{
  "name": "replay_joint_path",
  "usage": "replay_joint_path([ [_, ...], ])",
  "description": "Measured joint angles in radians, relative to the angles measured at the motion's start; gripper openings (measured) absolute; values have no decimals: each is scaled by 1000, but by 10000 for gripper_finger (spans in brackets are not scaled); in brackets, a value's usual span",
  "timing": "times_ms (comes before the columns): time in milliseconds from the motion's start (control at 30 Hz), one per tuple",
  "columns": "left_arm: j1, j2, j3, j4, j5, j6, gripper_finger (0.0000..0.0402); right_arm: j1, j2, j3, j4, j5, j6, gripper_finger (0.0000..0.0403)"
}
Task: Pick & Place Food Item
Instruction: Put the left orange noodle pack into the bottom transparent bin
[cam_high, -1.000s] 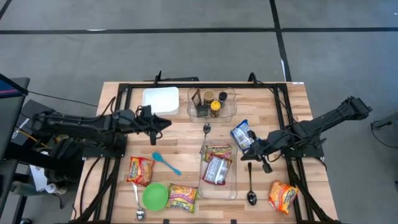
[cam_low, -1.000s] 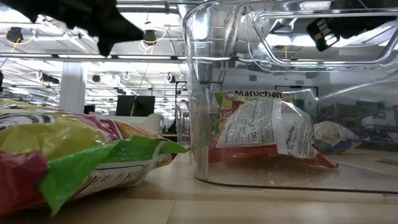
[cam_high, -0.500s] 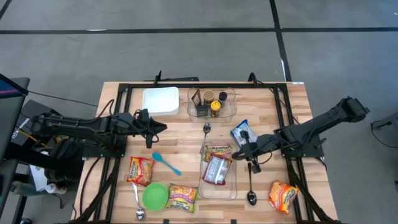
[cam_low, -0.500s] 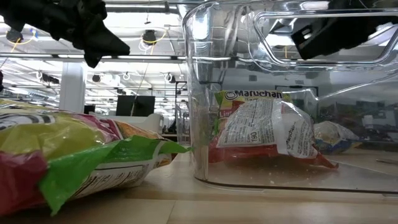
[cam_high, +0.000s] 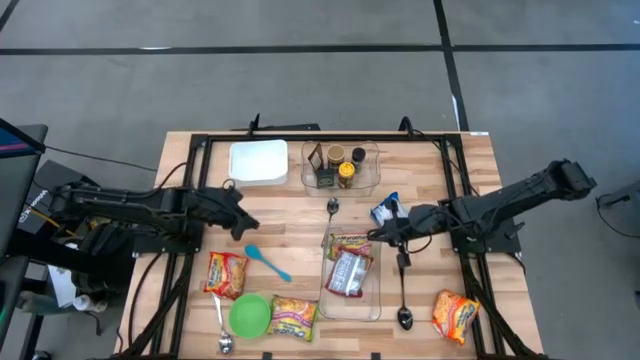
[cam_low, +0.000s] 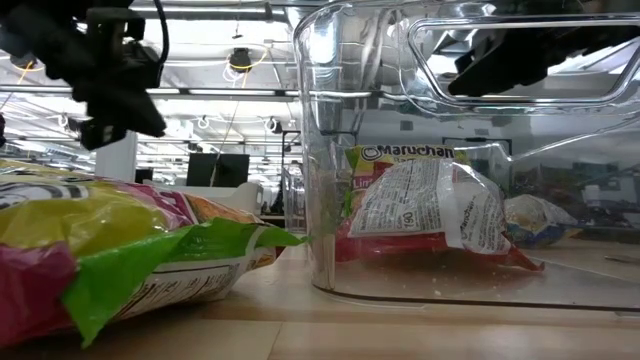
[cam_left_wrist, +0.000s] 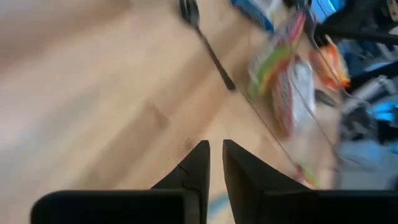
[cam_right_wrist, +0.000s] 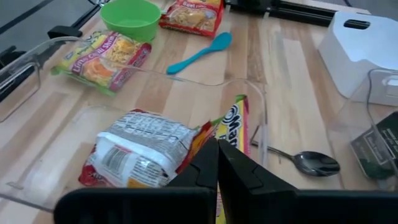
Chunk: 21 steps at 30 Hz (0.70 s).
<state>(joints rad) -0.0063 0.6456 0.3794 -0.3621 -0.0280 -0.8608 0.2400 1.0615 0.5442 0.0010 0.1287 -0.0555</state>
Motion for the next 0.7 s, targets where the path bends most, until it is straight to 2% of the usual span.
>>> replay_joint_path([
  [167,0,0,0,-45,156,-152,8,-18,0,0,0,0,0,0],
  [300,0,0,0,-126,222,-259,2,-22,0,0,0,0,1,0],
  [533,0,0,0,-242,239,-430,0,-22,0,0,0,0,-12,0],
  [700,0,0,1,-244,240,-464,0,-22,0,0,0,0,-24,0],
])
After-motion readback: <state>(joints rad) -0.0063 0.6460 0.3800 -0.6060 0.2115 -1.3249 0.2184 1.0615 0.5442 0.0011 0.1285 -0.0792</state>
